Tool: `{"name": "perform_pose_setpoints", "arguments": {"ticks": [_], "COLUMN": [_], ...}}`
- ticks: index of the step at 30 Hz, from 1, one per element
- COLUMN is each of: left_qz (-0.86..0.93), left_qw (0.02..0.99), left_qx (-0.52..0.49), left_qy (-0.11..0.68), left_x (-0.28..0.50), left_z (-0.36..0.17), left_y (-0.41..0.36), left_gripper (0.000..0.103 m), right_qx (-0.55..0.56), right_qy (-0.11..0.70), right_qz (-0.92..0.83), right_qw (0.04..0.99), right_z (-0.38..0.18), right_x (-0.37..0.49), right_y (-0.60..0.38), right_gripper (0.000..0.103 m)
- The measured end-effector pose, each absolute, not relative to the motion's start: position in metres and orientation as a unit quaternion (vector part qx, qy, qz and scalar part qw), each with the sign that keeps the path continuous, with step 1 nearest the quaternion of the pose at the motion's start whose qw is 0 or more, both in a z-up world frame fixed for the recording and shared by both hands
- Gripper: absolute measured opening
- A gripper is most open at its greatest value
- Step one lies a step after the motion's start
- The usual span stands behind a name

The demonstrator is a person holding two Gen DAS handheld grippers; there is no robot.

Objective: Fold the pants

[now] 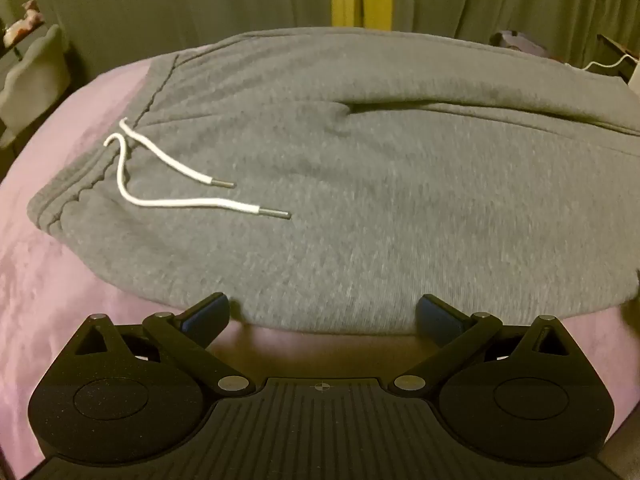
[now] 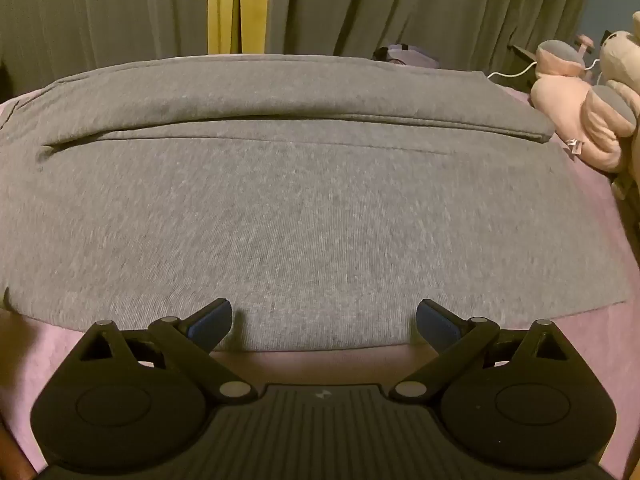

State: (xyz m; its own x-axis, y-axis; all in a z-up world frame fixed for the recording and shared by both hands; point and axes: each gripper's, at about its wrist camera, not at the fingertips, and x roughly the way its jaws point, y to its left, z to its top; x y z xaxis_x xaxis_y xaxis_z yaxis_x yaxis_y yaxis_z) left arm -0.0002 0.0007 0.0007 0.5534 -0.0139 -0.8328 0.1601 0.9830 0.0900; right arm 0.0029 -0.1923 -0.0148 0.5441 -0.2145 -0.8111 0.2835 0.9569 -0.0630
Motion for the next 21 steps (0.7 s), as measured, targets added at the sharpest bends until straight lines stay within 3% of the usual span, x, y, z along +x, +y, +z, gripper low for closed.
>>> {"name": "perform_pose_setpoints", "arguments": {"ticks": [21], "left_qz": [-0.047], "left_qw": [0.875], "left_qx": [0.082], "left_qy": [0.475], "left_x": [-0.0031], "left_z": [-0.0026], "left_y": [0.0016], "left_gripper": [0.103], "right_qx": [0.035], "right_qy": [0.458], "right_qz": [-0.145], "right_qw": [0.876], "right_z": [-0.0160], "right_x": [0.0027], "right_y": [-0.1927], "right_gripper": [0.099]}}
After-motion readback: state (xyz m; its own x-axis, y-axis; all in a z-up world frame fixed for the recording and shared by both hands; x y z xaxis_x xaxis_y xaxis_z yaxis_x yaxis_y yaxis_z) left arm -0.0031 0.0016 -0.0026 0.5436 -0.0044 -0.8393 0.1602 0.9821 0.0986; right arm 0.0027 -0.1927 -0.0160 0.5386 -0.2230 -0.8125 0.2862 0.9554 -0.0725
